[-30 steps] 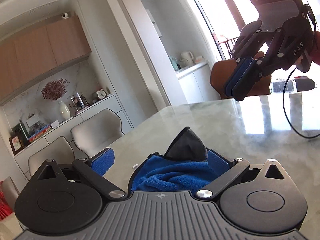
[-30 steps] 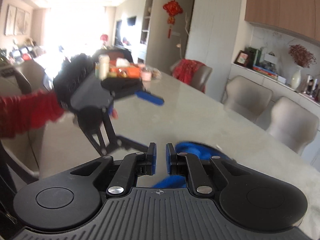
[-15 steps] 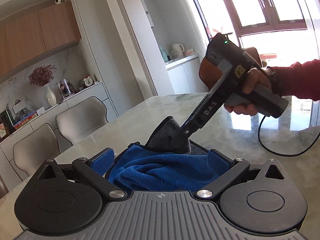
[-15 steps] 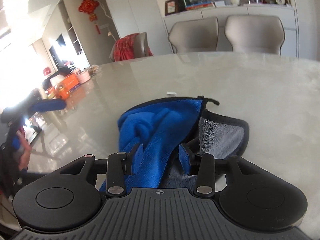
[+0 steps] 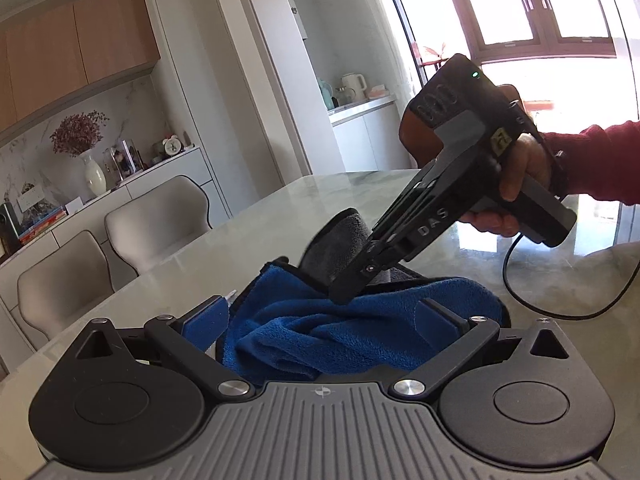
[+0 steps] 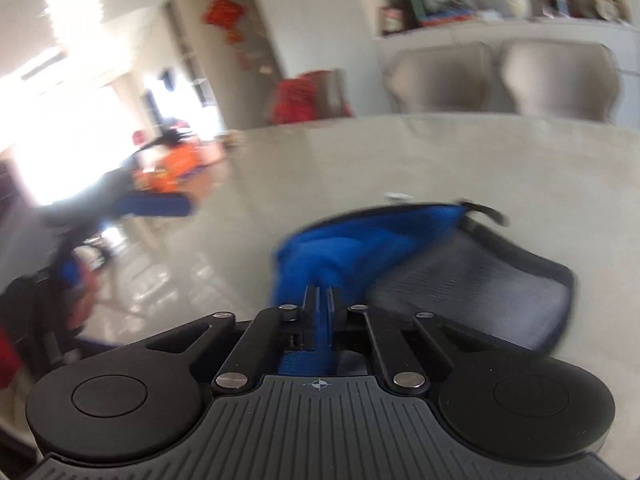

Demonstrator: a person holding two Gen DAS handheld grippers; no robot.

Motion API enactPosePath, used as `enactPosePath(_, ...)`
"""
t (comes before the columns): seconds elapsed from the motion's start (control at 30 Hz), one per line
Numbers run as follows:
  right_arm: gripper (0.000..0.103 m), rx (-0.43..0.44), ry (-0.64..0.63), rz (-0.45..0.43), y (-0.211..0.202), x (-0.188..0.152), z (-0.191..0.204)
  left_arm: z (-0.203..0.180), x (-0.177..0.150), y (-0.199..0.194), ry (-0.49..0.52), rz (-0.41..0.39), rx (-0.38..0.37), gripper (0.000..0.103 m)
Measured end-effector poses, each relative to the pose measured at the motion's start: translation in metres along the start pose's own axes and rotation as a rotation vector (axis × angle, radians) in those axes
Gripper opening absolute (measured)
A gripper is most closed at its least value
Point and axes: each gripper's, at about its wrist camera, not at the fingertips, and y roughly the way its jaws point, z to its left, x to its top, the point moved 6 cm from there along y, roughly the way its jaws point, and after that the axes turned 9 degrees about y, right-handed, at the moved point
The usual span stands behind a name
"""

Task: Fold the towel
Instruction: 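Lower the open left gripper onto the towel edge while the right gripper holds its corner up, then close the left gripper on the towel edge while the right gripper keeps holding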

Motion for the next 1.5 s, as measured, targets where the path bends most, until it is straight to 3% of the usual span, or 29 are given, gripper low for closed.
enactPosePath(0.13, 0.004, 0.027, -0.156, 0.010, -0.012, -0.002, 0.041, 0.007, 0.006, -0.008, 0.107, 0.018, 0.014, 0.101)
enactPosePath(0.23, 0.007, -0.118, -0.133, -0.012, -0.010, 0.007, 0.023, 0.007, 0.008, -0.010, 0.102, 0.023, 0.015, 0.101)
enactPosePath(0.33, 0.007, -0.235, -0.009, -0.016, -0.002, 0.019, -0.022, 0.001, 0.007, -0.011, 0.096, 0.008, 0.006, 0.101)
enactPosePath(0.43, 0.009, -0.251, 0.154, 0.016, 0.013, 0.026, -0.063, -0.004, 0.004, -0.006, 0.084, 0.006, -0.017, 0.101)
enactPosePath(0.53, 0.009, -0.267, 0.238, 0.035, 0.026, 0.026, -0.087, -0.007, -0.001, 0.005, 0.082, 0.025, -0.034, 0.101)
enactPosePath(0.67, 0.031, -0.266, 0.294, 0.077, 0.042, 0.021, -0.100, -0.006, -0.005, 0.012, 0.068, 0.028, -0.048, 0.101)
enactPosePath(0.83, 0.028, -0.242, 0.266, 0.055, 0.055, 0.025, -0.097, -0.003, -0.007, 0.014, 0.049, 0.019, -0.053, 0.101)
enactPosePath(0.87, 0.017, -0.225, 0.262, 0.044, 0.056, 0.025, -0.096, -0.003, -0.008, 0.013, 0.054, 0.021, -0.050, 0.101)
enactPosePath(0.93, 0.007, -0.191, 0.235, 0.037, 0.055, 0.025, -0.089, -0.001, -0.009, 0.011, 0.064, 0.025, -0.045, 0.101)
enactPosePath(1.13, 0.002, -0.006, 0.013, -0.005, 0.035, 0.028, -0.021, 0.005, -0.012, 0.006, 0.094, 0.038, -0.028, 0.101)
enactPosePath(1.2, 0.003, -0.009, -0.075, -0.034, 0.024, 0.035, 0.001, 0.011, -0.012, 0.001, 0.080, 0.036, -0.010, 0.101)
enactPosePath(1.27, 0.005, -0.095, -0.080, -0.042, 0.018, 0.044, -0.006, 0.014, -0.012, -0.003, 0.053, 0.031, -0.004, 0.101)
enactPosePath(1.37, 0.020, -0.186, 0.148, -0.012, 0.022, 0.049, -0.055, 0.013, -0.014, -0.007, 0.030, 0.017, -0.009, 0.101)
enactPosePath(1.5, 0.026, -0.246, 0.240, 0.055, 0.033, 0.031, -0.088, 0.008, -0.017, -0.003, 0.047, 0.025, -0.029, 0.101)
